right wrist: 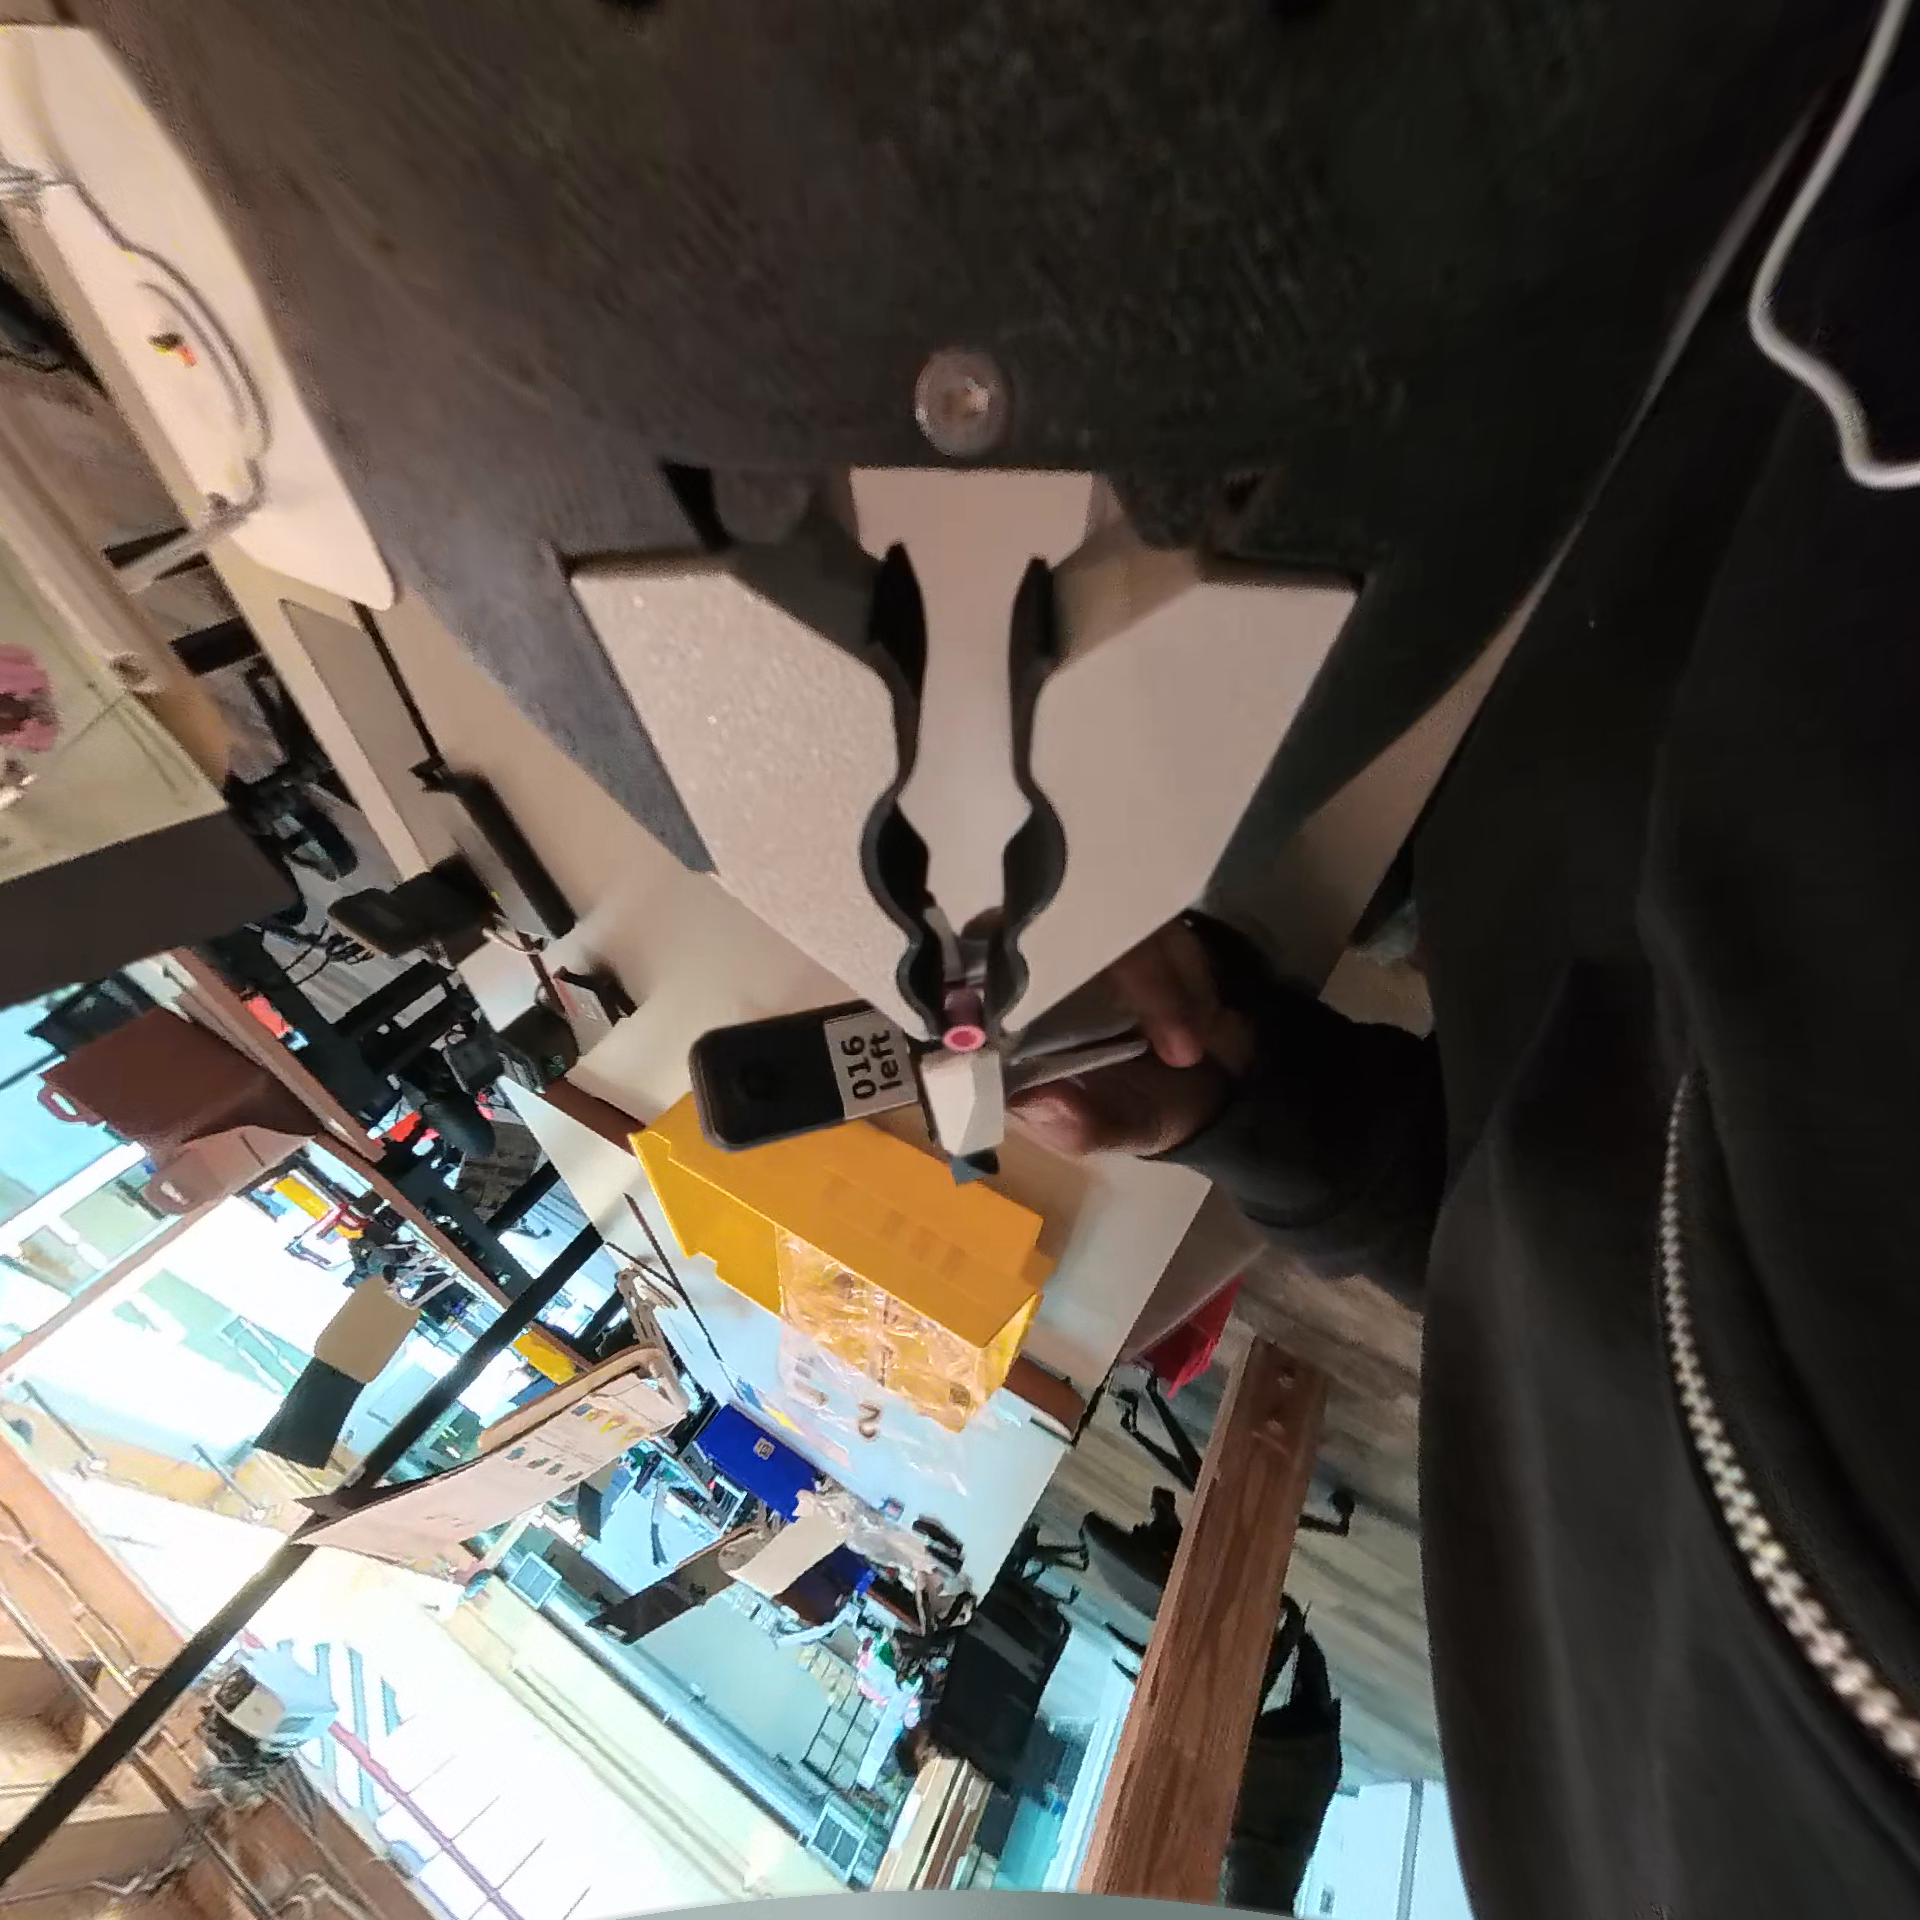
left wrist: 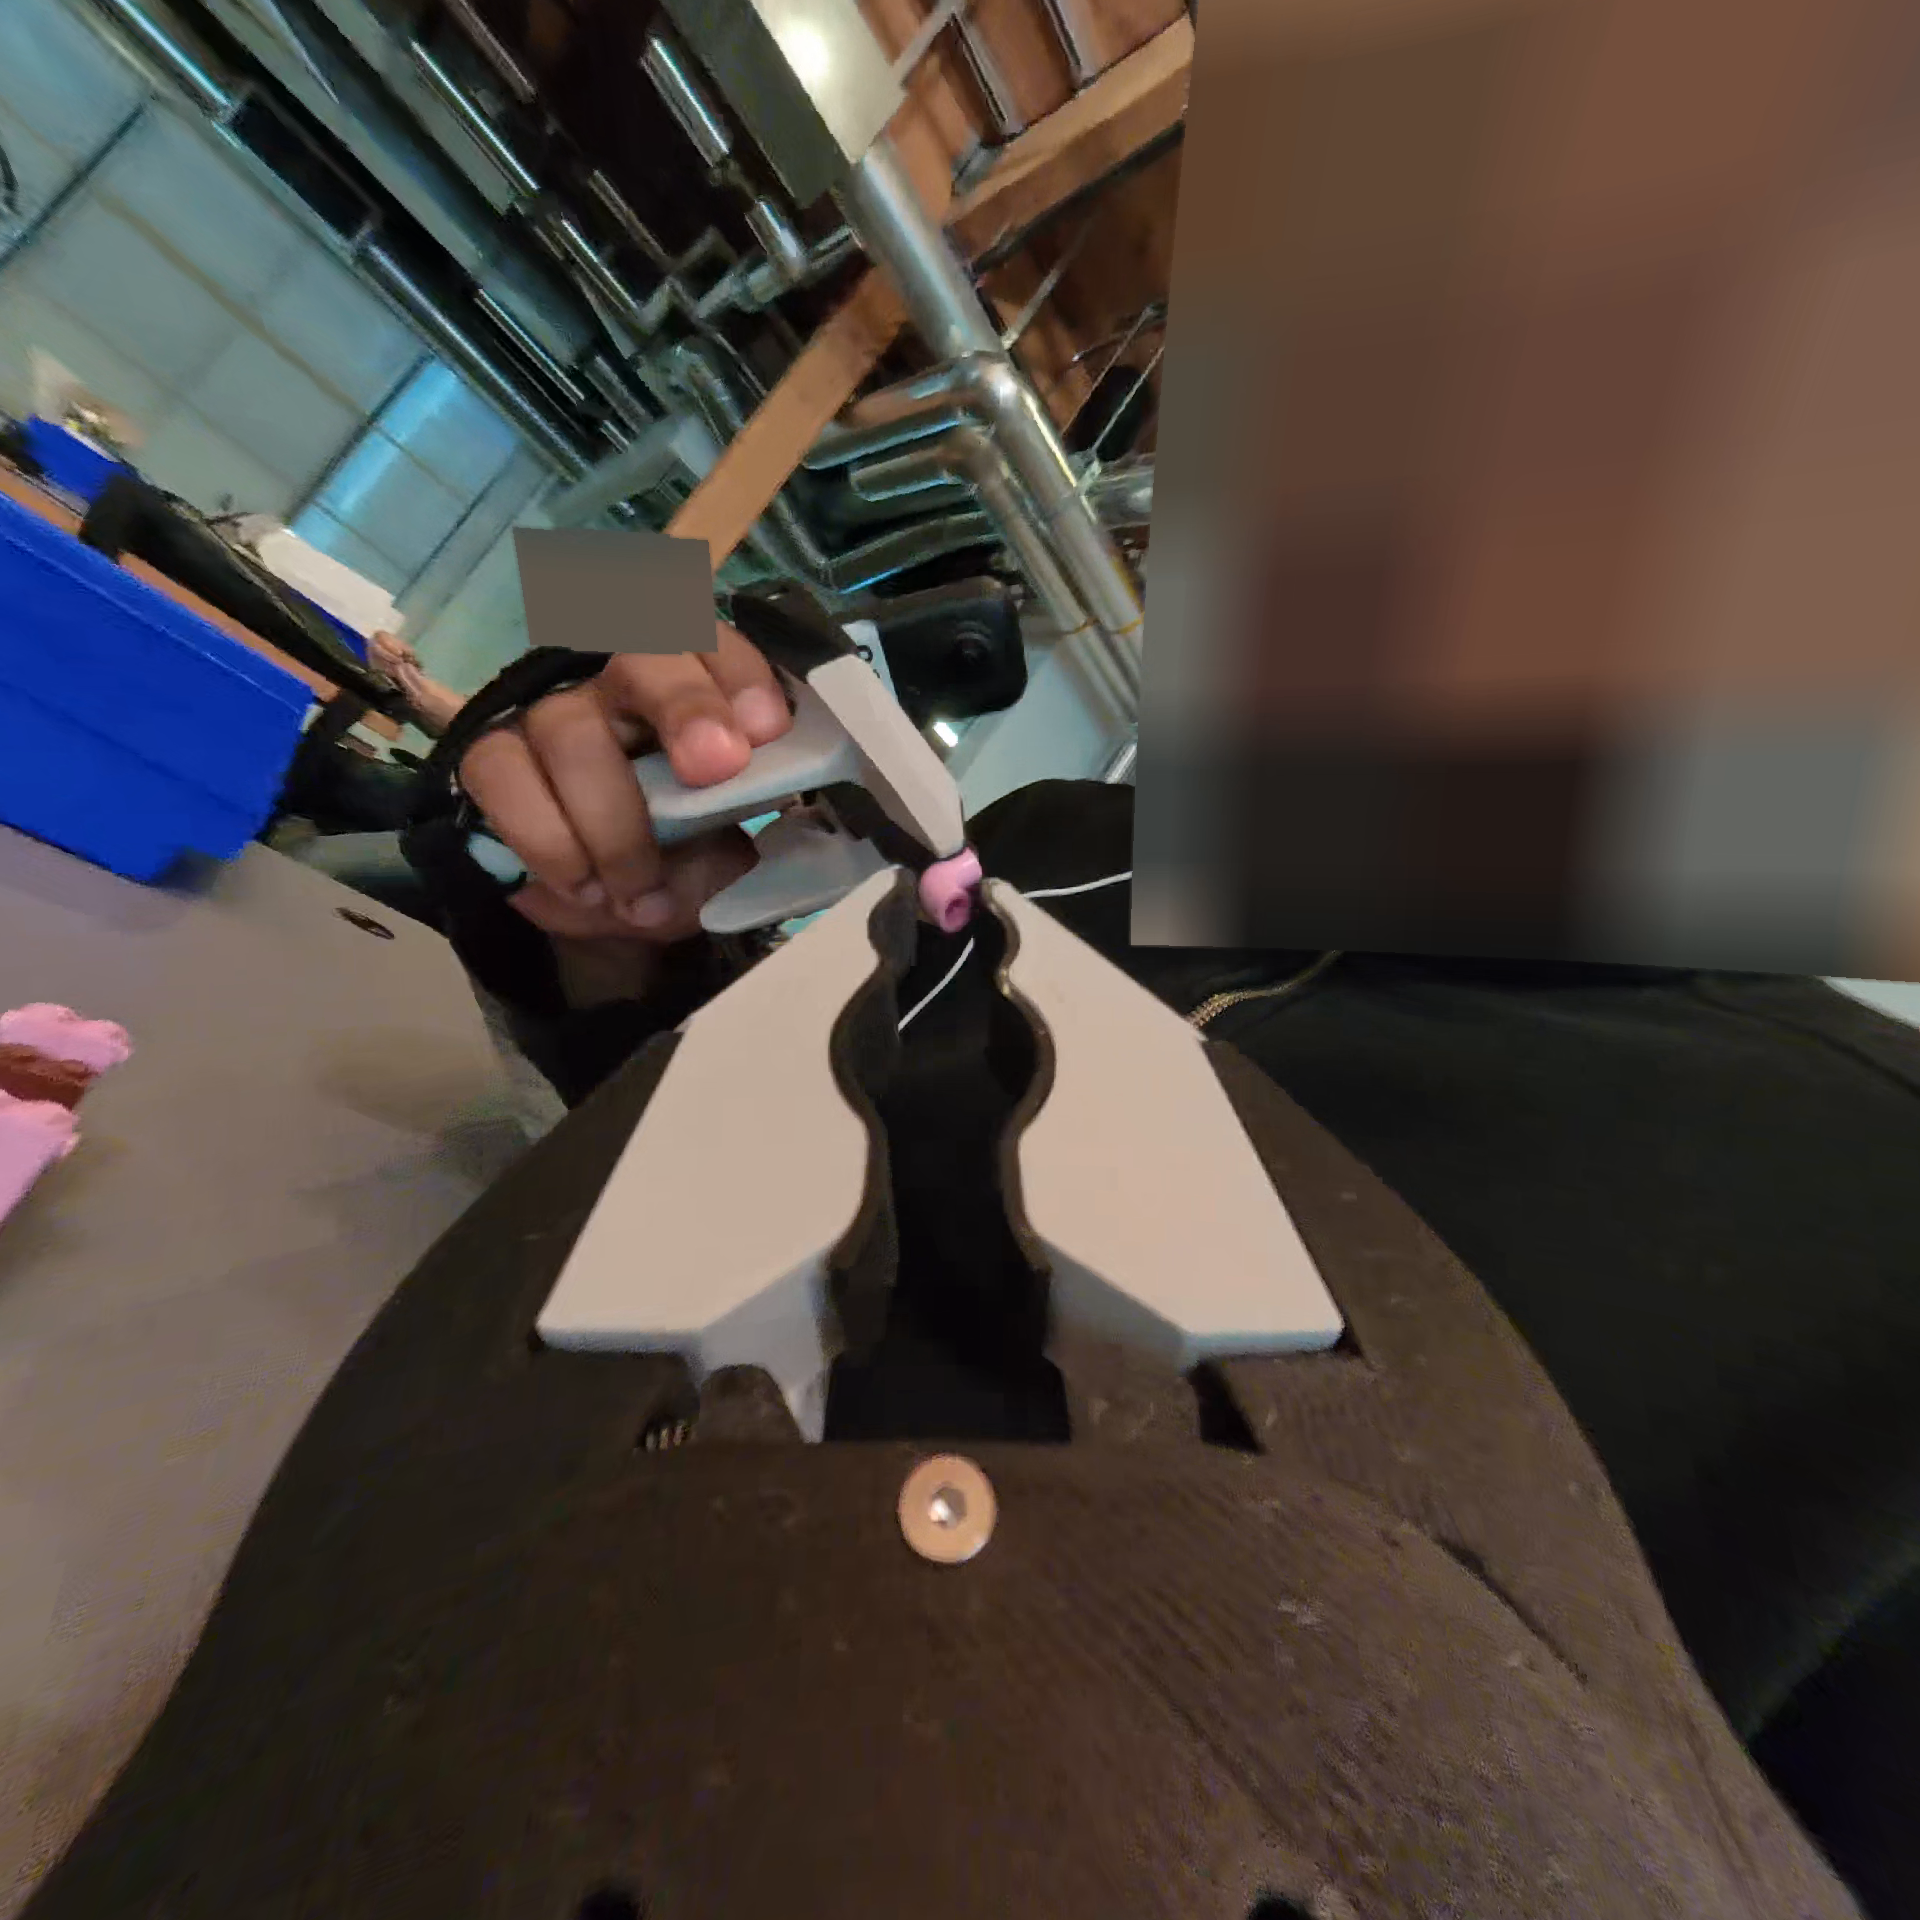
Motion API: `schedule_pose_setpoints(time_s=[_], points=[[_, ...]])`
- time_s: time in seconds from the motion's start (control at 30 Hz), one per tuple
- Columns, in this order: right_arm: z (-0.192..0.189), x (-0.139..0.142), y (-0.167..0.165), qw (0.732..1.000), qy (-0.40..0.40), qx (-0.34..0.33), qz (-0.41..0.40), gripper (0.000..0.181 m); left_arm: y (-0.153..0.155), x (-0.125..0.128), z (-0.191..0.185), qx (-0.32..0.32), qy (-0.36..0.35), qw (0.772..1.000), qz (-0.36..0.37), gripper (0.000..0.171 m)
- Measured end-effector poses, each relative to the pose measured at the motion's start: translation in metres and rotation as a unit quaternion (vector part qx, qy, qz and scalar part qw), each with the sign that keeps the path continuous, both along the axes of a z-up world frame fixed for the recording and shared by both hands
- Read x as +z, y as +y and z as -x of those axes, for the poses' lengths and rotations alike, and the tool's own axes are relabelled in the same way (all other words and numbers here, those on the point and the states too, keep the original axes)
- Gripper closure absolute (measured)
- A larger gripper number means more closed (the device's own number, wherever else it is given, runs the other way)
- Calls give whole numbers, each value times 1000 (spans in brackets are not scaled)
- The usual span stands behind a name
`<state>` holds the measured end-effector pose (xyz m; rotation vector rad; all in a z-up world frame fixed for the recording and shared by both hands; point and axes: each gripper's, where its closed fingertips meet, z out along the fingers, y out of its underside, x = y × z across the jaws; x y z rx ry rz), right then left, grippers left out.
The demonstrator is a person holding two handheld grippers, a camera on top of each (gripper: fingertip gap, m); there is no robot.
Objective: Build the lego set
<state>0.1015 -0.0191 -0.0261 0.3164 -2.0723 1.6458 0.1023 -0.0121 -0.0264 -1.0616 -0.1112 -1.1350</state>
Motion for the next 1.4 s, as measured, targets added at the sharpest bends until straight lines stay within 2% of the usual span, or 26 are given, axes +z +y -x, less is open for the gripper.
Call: schedule_pose_setpoints(time_s=[0.23, 0.43, 0.53, 0.6, 0.67, 0.77, 0.83, 0.9, 1.07, 1.13, 1.2, 1.27, 1.33, 1.37, 1.4], points=[[-7, -3, -2, 998, 42, 22, -39, 176, 0, 0, -5, -35, -25, 999, -4, 164], [-3, -5, -2, 996, 72, 1, -59, 176, 0, -1, 0, -13, -20, 1000, 9, 165], [6, -6, -2, 997, 63, -24, -47, 176, -1, -2, 9, 23, -14, 999, 17, 165], [18, -9, -2, 997, 45, -57, -38, 173, -5, -4, 22, 71, -2, 997, 30, 166], [28, -14, -3, 996, 6, -84, -24, 152, -17, -6, 44, 148, 18, 987, 55, 166], [32, -26, -6, 993, -62, -102, -5, 149, -36, -24, 81, 289, 81, 943, 142, 165], [30, -33, -10, 991, -92, -100, 5, 149, -47, -32, 96, 346, 118, 912, 185, 165], [30, -40, -15, 988, -119, -103, 12, 149, -56, -31, 104, 371, 130, 897, 200, 165], [30, -49, -27, 982, -153, -107, 14, 149, -72, -22, 122, 408, 144, 877, 210, 165], [33, -49, -29, 982, -152, -114, 10, 149, -74, -15, 136, 427, 173, 858, 227, 165], [34, -46, -31, 982, -152, -114, 19, 150, -74, 1, 157, 444, 222, 832, 248, 165], [33, -40, -35, 981, -160, -102, 38, 152, -63, 27, 184, 434, 279, 809, 280, 165], [29, -32, -38, 979, -171, -87, 61, 152, -51, 54, 220, 435, 338, 772, 319, 165], [26, -28, -39, 978, -175, -80, 74, 153, -47, 62, 244, 444, 370, 736, 353, 165], [23, -25, -39, 977, -179, -75, 90, 153, -48, 65, 271, 453, 404, 687, 401, 165]])
